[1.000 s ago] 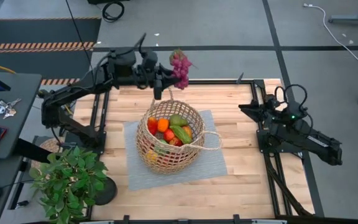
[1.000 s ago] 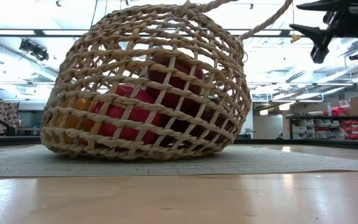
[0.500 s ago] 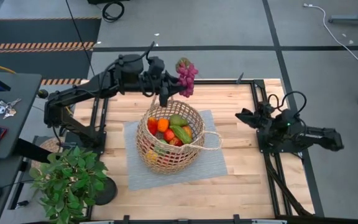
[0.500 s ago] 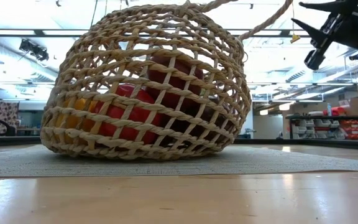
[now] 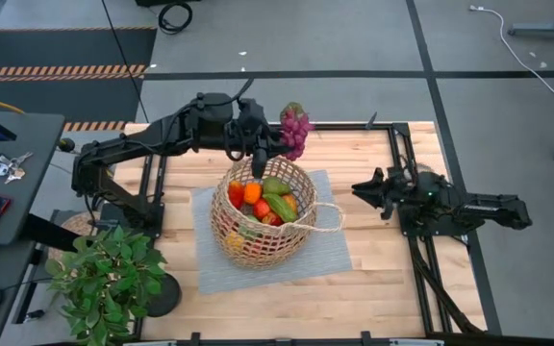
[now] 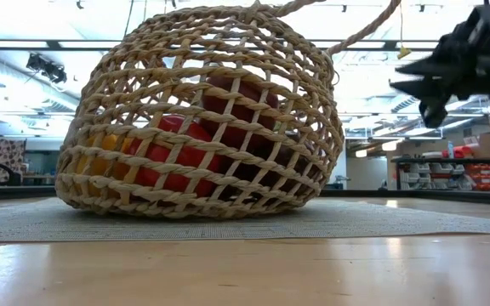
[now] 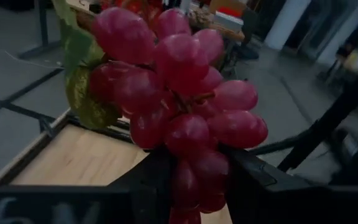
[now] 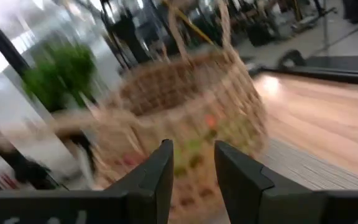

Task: Build produce basket
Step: Put the purple grapes into the brown woven basket

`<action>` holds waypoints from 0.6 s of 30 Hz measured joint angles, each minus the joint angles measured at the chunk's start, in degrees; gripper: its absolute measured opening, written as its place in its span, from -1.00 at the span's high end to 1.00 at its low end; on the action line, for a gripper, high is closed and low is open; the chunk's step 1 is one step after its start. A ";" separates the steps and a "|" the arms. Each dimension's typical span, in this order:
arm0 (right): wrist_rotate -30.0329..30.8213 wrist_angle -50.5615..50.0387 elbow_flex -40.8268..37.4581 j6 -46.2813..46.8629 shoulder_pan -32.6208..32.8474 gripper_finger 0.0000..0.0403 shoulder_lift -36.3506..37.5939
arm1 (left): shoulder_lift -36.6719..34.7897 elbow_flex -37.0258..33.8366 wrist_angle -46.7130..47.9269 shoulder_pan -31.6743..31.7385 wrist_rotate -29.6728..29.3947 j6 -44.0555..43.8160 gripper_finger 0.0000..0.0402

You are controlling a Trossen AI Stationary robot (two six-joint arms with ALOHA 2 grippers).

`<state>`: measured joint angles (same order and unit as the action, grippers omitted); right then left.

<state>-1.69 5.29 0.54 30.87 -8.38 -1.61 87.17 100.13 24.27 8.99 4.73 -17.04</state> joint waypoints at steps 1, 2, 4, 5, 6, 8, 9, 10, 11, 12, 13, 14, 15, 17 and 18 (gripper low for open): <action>0.16 -2.11 0.00 -2.35 0.00 0.39 0.00 | 0.07 -0.04 0.25 -0.07 0.02 1.72 0.42; 0.51 -4.24 0.00 -4.39 0.01 0.39 0.00 | 0.09 -0.04 0.33 -0.31 -0.06 4.11 0.42; 1.67 -4.60 0.01 -7.78 0.00 0.39 -0.60 | 0.18 -0.02 0.17 -0.66 -0.07 10.19 0.42; 2.02 -4.04 0.00 -9.14 0.00 0.39 -0.92 | 0.21 -0.02 0.50 -0.85 -0.04 13.80 0.42; 2.11 -3.82 0.00 -10.25 0.00 0.39 -1.01 | 0.31 -0.02 1.23 -0.99 -0.06 17.52 0.42; 2.09 -3.73 0.00 -11.24 0.00 0.39 -1.18 | 0.44 -0.02 2.31 -1.34 -0.04 25.19 0.42; 2.08 -3.84 0.00 -11.32 0.00 0.39 -1.18 | 0.44 -0.02 2.91 -1.56 -0.06 29.23 0.42; 2.05 -3.76 0.00 -11.33 0.00 0.39 -1.18 | 0.44 -0.02 3.73 -1.70 -0.07 33.56 0.42; 2.01 -3.72 0.00 -11.34 0.00 0.39 -1.16 | 0.42 -0.02 4.71 -1.95 -0.58 37.58 0.42; 1.92 -3.68 0.00 -11.34 0.00 0.39 -1.16 | 0.42 -0.02 5.71 -2.34 -2.18 40.74 0.42; 1.93 -3.68 0.00 -11.34 0.00 0.39 -1.16 | 0.42 -0.02 6.41 -2.86 -4.44 43.40 0.42; 1.92 -3.70 0.00 -11.36 0.00 0.39 -1.16 | 0.42 -0.02 6.75 -3.47 -6.84 45.91 0.42; 1.90 -3.69 0.00 -11.36 0.00 0.39 -1.16 | 0.42 -0.02 6.86 -4.03 -8.96 48.45 0.42; 1.90 -3.68 0.00 -11.35 0.00 0.39 -1.16 | 0.40 -0.02 7.29 -5.22 -12.87 54.00 0.42; 1.89 -3.69 0.00 -11.35 0.00 0.39 -1.16 | 0.40 -0.02 7.81 -5.77 -14.82 56.67 0.42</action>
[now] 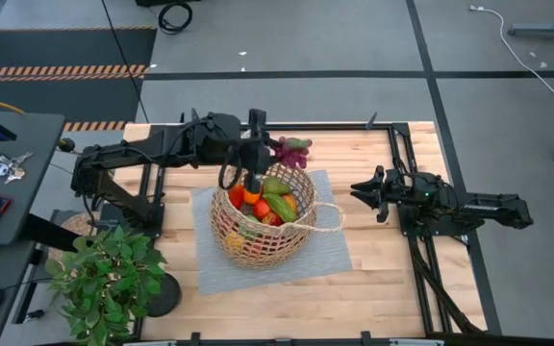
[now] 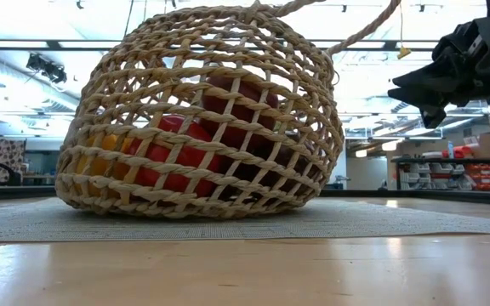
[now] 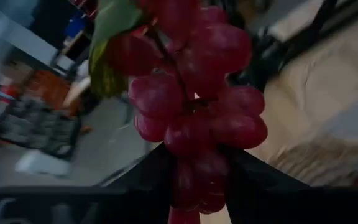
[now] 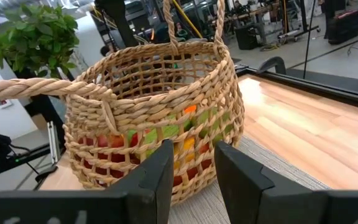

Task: Build produce basket
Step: Put the purple grapes into the brown woven basket

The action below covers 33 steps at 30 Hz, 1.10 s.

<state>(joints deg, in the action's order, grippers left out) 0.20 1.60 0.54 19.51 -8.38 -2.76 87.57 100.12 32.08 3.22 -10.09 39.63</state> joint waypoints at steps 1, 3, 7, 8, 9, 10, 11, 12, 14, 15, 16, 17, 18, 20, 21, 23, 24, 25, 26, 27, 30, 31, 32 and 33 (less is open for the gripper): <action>-0.01 0.01 0.00 0.00 0.00 0.39 0.00 | 0.00 0.00 0.32 -0.51 -2.00 2.37 0.42; -0.01 0.01 0.00 0.02 0.00 0.39 0.00 | 0.00 0.00 0.82 -1.45 -6.12 6.70 0.42; -0.02 0.01 0.00 -0.01 0.00 0.39 0.00 | -0.02 0.00 3.13 -2.78 -16.05 19.84 0.42; -0.03 0.02 0.00 0.01 0.00 0.39 0.00 | -0.01 0.00 3.65 -2.82 -17.88 23.42 0.42; -0.03 0.01 0.00 0.02 0.00 0.39 0.00 | 0.25 0.00 3.88 -2.82 -19.28 26.45 0.42; -0.03 0.01 0.00 0.00 0.00 0.39 0.00 | 0.43 0.00 3.83 -2.82 -20.47 29.17 0.42; -0.03 0.01 0.00 0.00 0.00 0.39 0.00 | 0.58 0.00 4.17 -2.78 -21.46 31.57 0.42; -0.04 0.01 0.00 0.01 0.00 0.39 0.00 | 0.67 -0.04 4.59 -2.67 -21.93 33.84 0.42; -0.03 0.01 0.00 -0.01 0.00 0.39 0.00 | 0.96 -0.01 4.35 -2.64 -22.28 38.09 0.42; -0.04 0.01 0.00 0.01 0.00 0.39 0.00 | 1.06 0.02 4.26 -2.64 -22.52 40.38 0.42; -0.05 0.02 0.00 0.02 0.00 0.39 0.00 | 1.19 0.02 4.55 -2.64 -22.83 42.32 0.42; -0.09 0.01 0.00 0.01 0.00 0.39 0.00 | 1.31 -0.02 4.70 -2.64 -23.22 44.16 0.42; -0.18 0.02 0.00 -0.01 0.00 0.39 0.00 | 1.44 -0.02 4.73 -2.64 -23.36 46.01 0.42; -0.25 0.03 0.00 -0.01 0.00 0.39 0.00 | 1.58 -0.02 4.41 -2.66 -23.53 48.93 0.42; -0.25 0.03 0.00 0.02 0.00 0.39 0.00 | 1.60 -0.02 4.52 -2.66 -23.55 49.87 0.42; -0.25 0.04 0.00 0.02 0.00 0.39 0.00 | 1.64 -0.02 4.51 -2.66 -23.56 51.20 0.42; -0.25 0.03 0.00 0.02 0.00 0.39 0.00 | 1.64 -0.02 4.50 -2.66 -23.56 51.42 0.42; -0.25 0.03 0.00 0.00 0.00 0.39 0.00 | 1.64 -0.02 4.47 -2.66 -23.58 51.48 0.42; -0.25 0.03 0.00 -0.01 0.00 0.39 0.00 | 1.64 -0.02 4.52 -2.66 -23.56 51.48 0.42; -0.25 0.03 0.00 0.00 0.00 0.39 0.00 | 1.64 -0.02 4.54 -2.66 -23.56 51.41 0.42; -0.25 0.03 0.00 -0.01 0.00 0.39 0.00 | 1.64 -0.02 4.56 -2.45 -23.37 47.67 0.42; -0.25 0.03 0.00 0.00 0.00 0.39 0.00 | 1.64 -0.02 4.61 -2.09 -22.78 42.85 0.42; -0.25 0.03 0.00 0.02 0.00 0.39 0.00 | 1.64 -0.02 4.68 -1.60 -22.02 36.57 0.42; -0.25 0.03 0.00 0.02 0.00 0.39 0.00 | 1.64 -0.02 4.78 -0.94 -20.71 29.58 0.42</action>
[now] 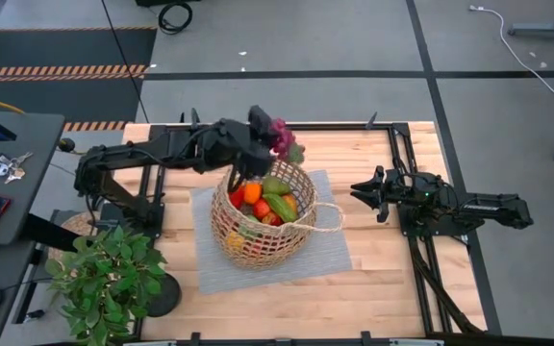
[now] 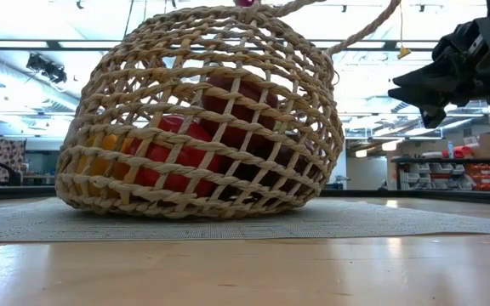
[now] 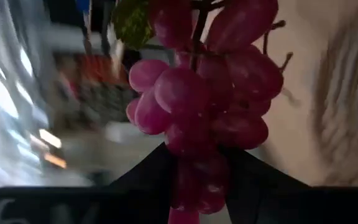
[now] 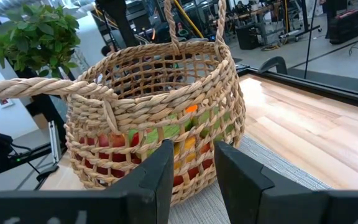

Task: Build produce basket
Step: Put the purple grapes into the brown woven basket

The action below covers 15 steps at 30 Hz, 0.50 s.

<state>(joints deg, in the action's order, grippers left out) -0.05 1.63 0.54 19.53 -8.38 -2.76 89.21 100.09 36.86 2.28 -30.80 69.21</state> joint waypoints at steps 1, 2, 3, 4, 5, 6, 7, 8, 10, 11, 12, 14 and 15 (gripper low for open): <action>-0.02 0.00 0.00 -0.02 0.00 0.39 0.00 | 0.00 0.00 0.32 0.77 2.17 -7.05 0.42; 0.00 0.00 0.00 -0.01 0.00 0.39 0.00 | 0.00 0.00 1.30 1.53 5.28 -14.43 0.42; 0.00 0.00 0.00 0.00 0.00 0.39 0.00 | 0.00 0.00 2.76 2.19 9.44 -21.14 0.42; 0.00 0.00 0.00 -0.02 0.00 0.39 0.00 | 0.00 0.00 4.41 2.86 13.78 -26.85 0.42; 0.00 0.00 0.00 -0.01 0.00 0.39 0.00 | 0.00 0.00 6.22 3.44 17.76 -31.26 0.42; 0.00 0.00 0.00 -0.01 0.00 0.39 0.00 | -0.02 0.01 8.19 3.89 21.18 -34.91 0.42; 0.00 0.00 0.00 -0.01 0.00 0.39 0.00 | 0.00 0.02 9.97 4.29 24.11 -38.44 0.42; 0.00 0.00 0.00 -0.01 0.00 0.39 0.00 | 0.42 0.04 11.34 4.53 26.47 -41.90 0.42; 0.00 0.00 0.00 -0.01 0.00 0.39 0.00 | 1.78 0.07 12.96 4.88 29.78 -49.03 0.42; 0.00 -0.02 0.00 -0.02 0.00 0.39 0.00 | 2.71 -0.28 13.16 4.90 30.46 -52.07 0.42; 0.00 0.00 0.00 0.00 0.00 0.39 0.00 | 3.64 -0.75 13.10 4.94 30.57 -54.52 0.42; 0.00 0.00 0.00 0.00 0.00 0.39 0.00 | 5.51 -1.90 13.29 5.00 30.58 -57.38 0.42; 0.00 0.00 0.00 -0.01 0.00 0.39 0.00 | 6.53 -2.35 13.49 5.10 30.59 -57.94 0.42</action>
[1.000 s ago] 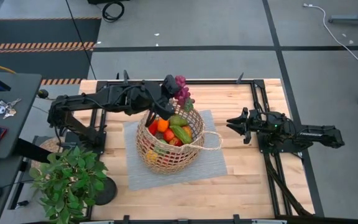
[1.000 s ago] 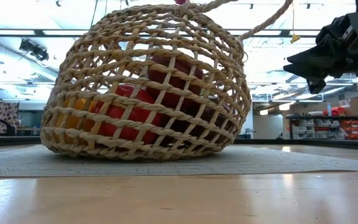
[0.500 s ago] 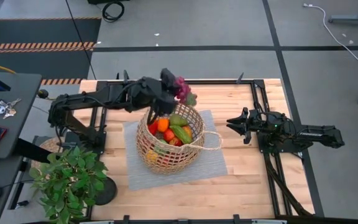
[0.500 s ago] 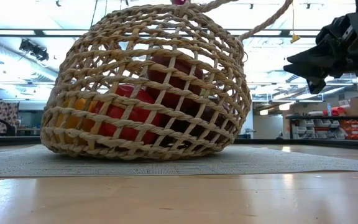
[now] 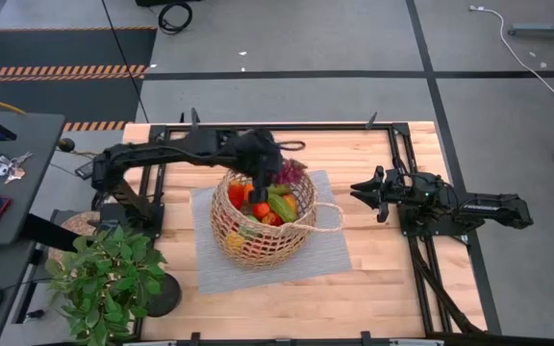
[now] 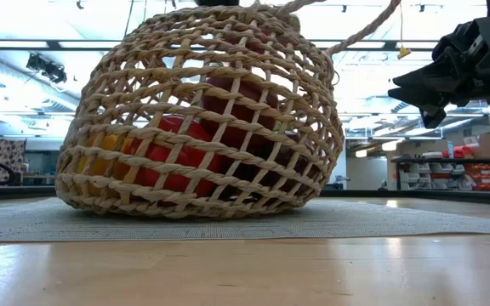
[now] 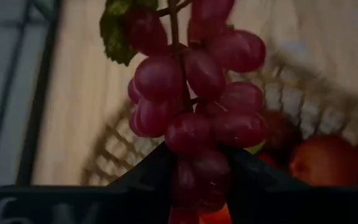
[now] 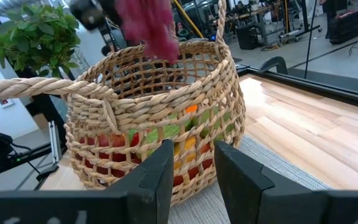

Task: Build produce basket
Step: Put the purple grapes into the brown woven basket

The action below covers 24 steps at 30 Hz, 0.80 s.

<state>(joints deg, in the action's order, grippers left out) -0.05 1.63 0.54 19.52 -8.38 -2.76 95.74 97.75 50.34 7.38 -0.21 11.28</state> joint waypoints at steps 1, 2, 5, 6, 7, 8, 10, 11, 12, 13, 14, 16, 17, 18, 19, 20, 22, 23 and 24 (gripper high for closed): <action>0.00 0.00 0.00 -0.01 0.00 0.39 -0.01 | 1.21 -0.39 0.57 0.07 0.01 -0.09 0.42; 0.00 0.00 0.00 0.01 0.00 0.39 0.00 | 2.61 -0.69 1.67 0.19 0.00 -0.08 0.42; 0.00 0.00 0.00 -0.01 0.00 0.39 0.00 | 6.76 -0.78 5.80 0.22 0.04 -0.09 0.42; 0.00 0.00 0.00 0.01 0.00 0.39 0.00 | 7.89 -0.80 7.19 0.22 0.04 0.13 0.42; 0.00 -0.02 0.00 0.01 0.00 0.39 0.00 | 9.02 -0.78 8.37 0.22 0.04 0.24 0.42; 0.00 0.00 0.00 0.01 0.00 0.39 0.00 | 10.02 -0.78 8.84 0.22 0.02 0.26 0.42; 0.00 -0.02 0.00 0.01 0.00 0.39 -0.02 | 12.22 -0.78 9.25 0.22 -0.06 -0.58 0.40; 0.00 0.00 0.00 0.01 0.00 0.39 0.00 | 13.05 -0.78 9.27 0.25 -0.10 -1.86 0.38; -0.02 0.02 0.00 0.00 0.00 0.39 0.00 | 13.66 -0.78 9.27 0.31 -0.15 -3.06 0.35; -0.02 0.08 0.00 0.00 0.00 0.39 0.00 | 14.03 -0.78 9.25 0.34 -0.16 -3.94 0.30; -0.02 0.07 0.00 -0.01 0.00 0.39 0.00 | 14.10 -0.78 9.32 0.35 -0.18 -4.72 0.24; -0.02 0.09 0.00 0.01 0.00 0.39 -0.02 | 14.10 -0.78 9.54 0.37 -0.15 -5.36 0.09; -0.02 0.11 0.00 0.00 0.00 0.39 -0.01 | 14.10 -0.78 9.22 0.36 -0.17 -5.93 0.00; -0.02 0.09 0.00 0.00 0.00 0.39 -0.01 | 14.10 -0.59 9.24 0.51 -0.15 -6.17 -0.10; -0.02 0.11 0.00 0.01 0.00 0.39 -0.02 | 13.98 -0.25 9.64 0.64 -0.15 -6.43 -0.20; -0.02 0.13 0.00 0.01 0.00 0.39 -0.02 | 13.72 0.07 9.79 0.82 0.05 -7.11 -0.30; -0.02 0.11 0.00 0.00 0.00 0.39 -0.02 | 12.73 0.91 9.86 1.26 0.19 -9.47 -0.48; -0.02 0.12 0.00 -0.01 0.00 0.39 -0.02 | 11.84 0.97 10.25 1.61 0.15 -10.77 -0.55; -0.01 0.12 0.00 0.00 0.00 0.39 0.00 | 10.93 0.99 10.74 1.93 0.11 -12.14 -0.60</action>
<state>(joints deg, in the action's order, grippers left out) -0.07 1.75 0.54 19.53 -8.38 -2.77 106.67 98.74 61.08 9.30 -0.10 -0.87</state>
